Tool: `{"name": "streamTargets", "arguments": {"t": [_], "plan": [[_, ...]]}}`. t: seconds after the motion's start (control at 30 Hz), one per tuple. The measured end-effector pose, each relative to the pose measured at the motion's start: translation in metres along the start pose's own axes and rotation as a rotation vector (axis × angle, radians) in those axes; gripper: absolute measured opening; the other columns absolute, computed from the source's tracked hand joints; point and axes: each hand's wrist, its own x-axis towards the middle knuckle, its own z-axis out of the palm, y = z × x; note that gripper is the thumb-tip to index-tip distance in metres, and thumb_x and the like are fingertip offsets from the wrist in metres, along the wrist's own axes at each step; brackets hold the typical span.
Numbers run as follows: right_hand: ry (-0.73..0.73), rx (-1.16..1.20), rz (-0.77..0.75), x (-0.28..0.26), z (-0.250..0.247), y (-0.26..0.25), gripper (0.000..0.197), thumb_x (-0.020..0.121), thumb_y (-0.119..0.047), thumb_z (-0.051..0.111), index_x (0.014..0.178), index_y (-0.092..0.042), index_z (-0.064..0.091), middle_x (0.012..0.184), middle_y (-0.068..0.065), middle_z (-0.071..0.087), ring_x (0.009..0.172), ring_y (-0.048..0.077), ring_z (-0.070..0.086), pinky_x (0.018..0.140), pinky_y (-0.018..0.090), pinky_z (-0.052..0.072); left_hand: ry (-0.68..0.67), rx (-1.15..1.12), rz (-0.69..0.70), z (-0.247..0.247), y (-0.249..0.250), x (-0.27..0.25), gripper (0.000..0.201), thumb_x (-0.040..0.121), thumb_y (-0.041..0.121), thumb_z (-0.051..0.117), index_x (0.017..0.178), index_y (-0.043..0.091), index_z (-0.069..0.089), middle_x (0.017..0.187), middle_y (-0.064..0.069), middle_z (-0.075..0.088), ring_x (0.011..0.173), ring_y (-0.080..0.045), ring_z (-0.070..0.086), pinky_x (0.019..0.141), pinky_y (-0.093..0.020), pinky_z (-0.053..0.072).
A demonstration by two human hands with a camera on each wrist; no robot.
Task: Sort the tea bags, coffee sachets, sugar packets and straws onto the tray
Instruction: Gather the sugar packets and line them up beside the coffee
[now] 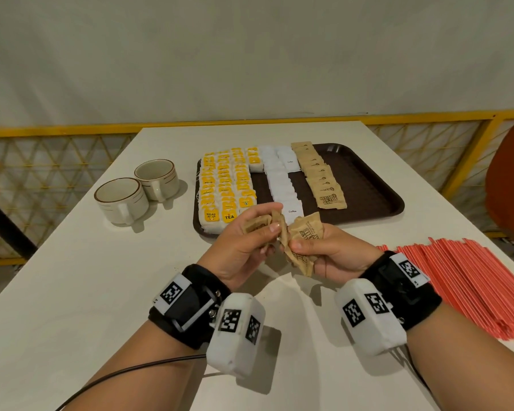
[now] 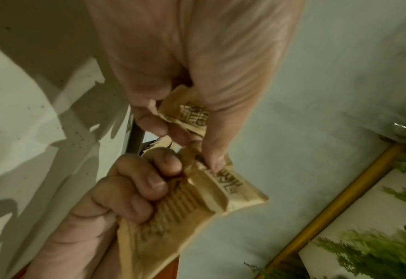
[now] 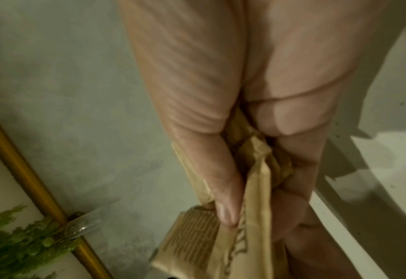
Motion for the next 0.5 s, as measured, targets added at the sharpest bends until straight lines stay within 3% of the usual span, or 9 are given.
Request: {"name": "streamTargets", "arguments": {"t": [0.07, 0.13, 0.27, 0.37, 0.43, 0.5], "plan": [[0.017, -0.008, -0.035, 0.001, -0.004, -0.002, 0.039, 0.053, -0.003, 0.085, 0.090, 0.003, 0.072, 0.088, 0.019, 0.071, 0.075, 0.022, 0.072, 0.066, 0.028, 0.059, 0.103, 0.020, 0.053, -0.002, 0.003, 0.001, 0.027, 0.079, 0.006, 0.066, 0.105, 0.012, 0.063, 0.079, -0.004, 0.067, 0.067, -0.015, 0.056, 0.051, -0.018, 0.044], [0.062, 0.006, -0.092, 0.001, -0.010, -0.007, 0.048, 0.046, -0.009, 0.091, 0.089, 0.002, 0.073, 0.091, 0.019, 0.071, 0.076, 0.020, 0.072, 0.067, 0.027, 0.059, 0.254, 0.047, 0.086, -0.009, 0.004, 0.004, 0.024, 0.081, 0.004, 0.065, 0.104, 0.009, 0.060, 0.088, -0.009, 0.069, 0.068, -0.014, 0.062, 0.049, -0.018, 0.046], [0.087, -0.024, -0.200, -0.004, -0.011, -0.016, 0.029, 0.057, -0.010, 0.076, 0.087, -0.006, 0.077, 0.109, 0.014, 0.070, 0.076, 0.013, 0.071, 0.065, 0.023, 0.058, 0.426, 0.077, 0.087, -0.018, 0.001, 0.006, 0.020, 0.083, 0.006, 0.067, 0.102, 0.012, 0.062, 0.091, -0.010, 0.067, 0.074, -0.014, 0.058, 0.051, -0.020, 0.044], [0.075, -0.148, -0.190, -0.003, -0.004, -0.011, 0.032, 0.059, -0.009, 0.072, 0.090, -0.002, 0.072, 0.107, 0.012, 0.071, 0.074, 0.015, 0.072, 0.064, 0.024, 0.058, 0.427, 0.098, 0.064, -0.015, 0.001, 0.005, 0.016, 0.085, 0.004, 0.066, 0.096, 0.014, 0.062, 0.079, -0.003, 0.066, 0.062, -0.007, 0.057, 0.052, -0.020, 0.045], [0.067, -0.210, -0.178, -0.002, -0.002, -0.006, 0.036, 0.059, -0.010, 0.073, 0.094, -0.002, 0.070, 0.094, 0.013, 0.073, 0.075, 0.017, 0.071, 0.064, 0.024, 0.058, 0.366, 0.080, 0.001, -0.012, 0.001, 0.004, 0.016, 0.085, 0.003, 0.064, 0.098, 0.013, 0.061, 0.074, -0.002, 0.063, 0.058, -0.006, 0.056, 0.052, -0.019, 0.046], [0.075, -0.229, -0.178, -0.001, -0.003, -0.004, 0.045, 0.060, -0.011, 0.073, 0.104, -0.001, 0.066, 0.093, 0.015, 0.073, 0.079, 0.019, 0.072, 0.066, 0.024, 0.058, 0.292, 0.022, -0.095, -0.010, 0.001, 0.003, 0.015, 0.088, 0.005, 0.061, 0.101, 0.013, 0.061, 0.073, -0.002, 0.061, 0.056, -0.007, 0.054, 0.051, -0.018, 0.047]]}}
